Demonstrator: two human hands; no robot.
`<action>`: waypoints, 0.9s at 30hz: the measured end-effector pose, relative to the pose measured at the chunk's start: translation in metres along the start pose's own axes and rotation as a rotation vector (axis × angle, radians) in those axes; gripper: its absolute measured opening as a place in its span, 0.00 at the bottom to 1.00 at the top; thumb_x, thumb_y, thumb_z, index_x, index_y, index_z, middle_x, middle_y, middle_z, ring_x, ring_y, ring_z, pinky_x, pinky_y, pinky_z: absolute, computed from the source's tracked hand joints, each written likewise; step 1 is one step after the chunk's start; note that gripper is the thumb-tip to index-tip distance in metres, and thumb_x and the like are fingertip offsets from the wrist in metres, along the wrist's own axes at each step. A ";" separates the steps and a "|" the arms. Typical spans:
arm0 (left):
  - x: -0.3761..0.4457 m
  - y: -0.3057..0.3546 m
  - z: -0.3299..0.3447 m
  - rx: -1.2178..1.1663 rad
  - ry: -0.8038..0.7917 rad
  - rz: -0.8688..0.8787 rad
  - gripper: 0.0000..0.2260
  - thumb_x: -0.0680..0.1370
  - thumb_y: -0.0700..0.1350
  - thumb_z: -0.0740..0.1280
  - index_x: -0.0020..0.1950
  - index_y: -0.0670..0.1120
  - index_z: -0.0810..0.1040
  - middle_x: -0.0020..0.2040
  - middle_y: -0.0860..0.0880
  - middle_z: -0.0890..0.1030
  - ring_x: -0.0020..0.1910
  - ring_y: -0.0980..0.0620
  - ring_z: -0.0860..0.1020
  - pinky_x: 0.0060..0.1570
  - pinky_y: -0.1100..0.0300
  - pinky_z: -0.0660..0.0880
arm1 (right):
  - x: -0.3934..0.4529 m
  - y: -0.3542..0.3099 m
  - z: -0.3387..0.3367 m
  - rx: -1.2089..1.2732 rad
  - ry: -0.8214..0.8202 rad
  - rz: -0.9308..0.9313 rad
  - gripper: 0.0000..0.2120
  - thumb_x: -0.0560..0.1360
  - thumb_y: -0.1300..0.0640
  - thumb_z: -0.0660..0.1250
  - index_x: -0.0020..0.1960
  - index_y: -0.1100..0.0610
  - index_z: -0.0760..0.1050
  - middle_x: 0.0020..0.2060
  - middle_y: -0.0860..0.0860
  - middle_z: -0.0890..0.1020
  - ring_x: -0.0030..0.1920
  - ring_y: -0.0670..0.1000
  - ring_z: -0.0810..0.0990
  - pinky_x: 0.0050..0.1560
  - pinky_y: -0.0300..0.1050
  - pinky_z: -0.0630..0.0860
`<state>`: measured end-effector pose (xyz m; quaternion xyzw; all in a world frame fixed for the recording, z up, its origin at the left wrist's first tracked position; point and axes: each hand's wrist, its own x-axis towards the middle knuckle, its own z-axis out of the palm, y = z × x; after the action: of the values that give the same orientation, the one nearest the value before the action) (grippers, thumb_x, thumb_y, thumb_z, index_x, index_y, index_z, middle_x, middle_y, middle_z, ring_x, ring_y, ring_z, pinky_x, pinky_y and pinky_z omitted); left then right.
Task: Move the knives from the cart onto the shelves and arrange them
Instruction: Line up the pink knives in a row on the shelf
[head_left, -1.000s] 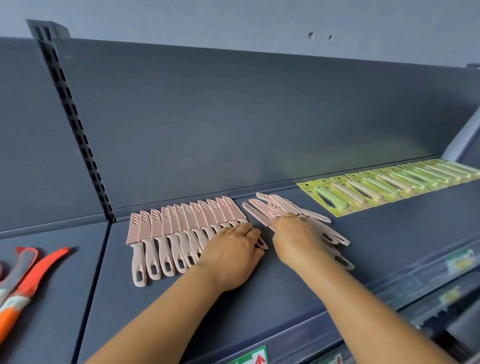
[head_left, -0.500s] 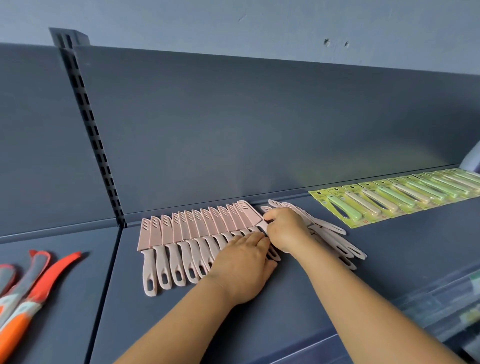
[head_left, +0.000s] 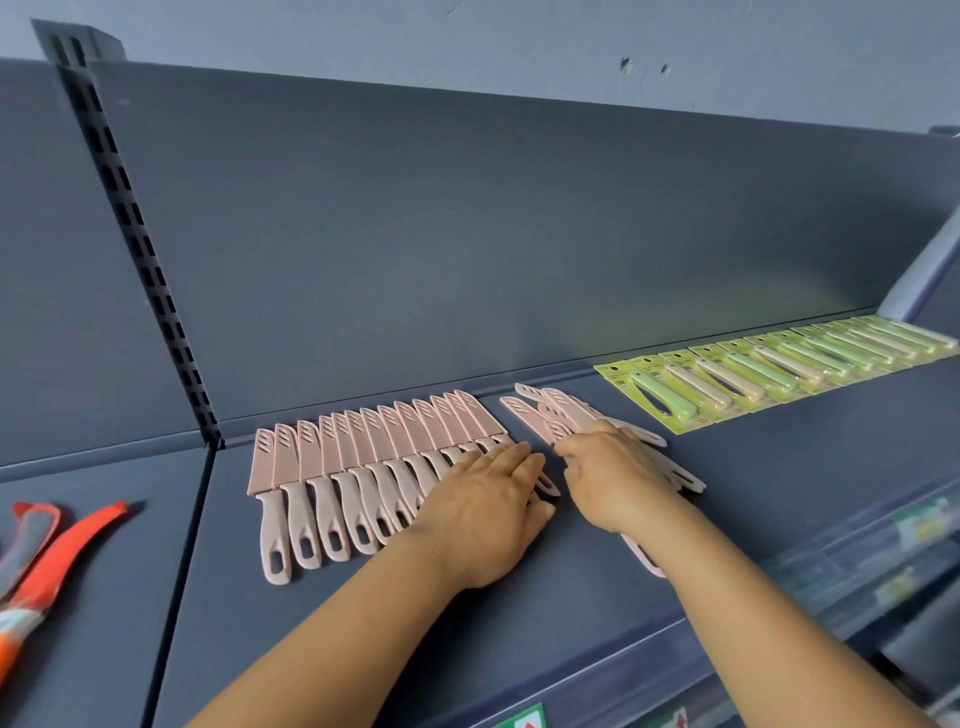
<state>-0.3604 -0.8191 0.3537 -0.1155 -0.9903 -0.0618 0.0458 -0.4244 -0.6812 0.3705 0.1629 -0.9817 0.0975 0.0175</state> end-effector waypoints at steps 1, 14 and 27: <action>0.000 0.001 0.001 0.003 -0.012 0.006 0.25 0.82 0.55 0.50 0.78 0.48 0.53 0.78 0.50 0.52 0.77 0.53 0.50 0.73 0.58 0.43 | -0.002 0.005 0.002 -0.004 -0.007 -0.018 0.14 0.79 0.59 0.57 0.61 0.51 0.76 0.60 0.52 0.71 0.60 0.55 0.70 0.50 0.43 0.69; 0.000 0.001 0.005 -0.001 -0.001 0.008 0.25 0.82 0.56 0.51 0.77 0.49 0.55 0.78 0.51 0.53 0.76 0.54 0.51 0.72 0.61 0.44 | -0.028 0.022 0.001 0.031 0.030 0.057 0.15 0.78 0.55 0.61 0.65 0.52 0.73 0.62 0.54 0.71 0.60 0.56 0.73 0.56 0.46 0.72; 0.001 0.000 0.008 -0.012 0.019 0.007 0.25 0.82 0.56 0.52 0.77 0.49 0.56 0.78 0.51 0.54 0.76 0.54 0.53 0.72 0.61 0.45 | -0.030 0.012 0.002 -0.072 0.036 0.097 0.10 0.77 0.58 0.63 0.58 0.58 0.73 0.52 0.55 0.78 0.53 0.57 0.78 0.40 0.44 0.70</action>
<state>-0.3616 -0.8176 0.3462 -0.1188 -0.9890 -0.0687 0.0548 -0.4003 -0.6610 0.3646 0.1125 -0.9908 0.0657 0.0362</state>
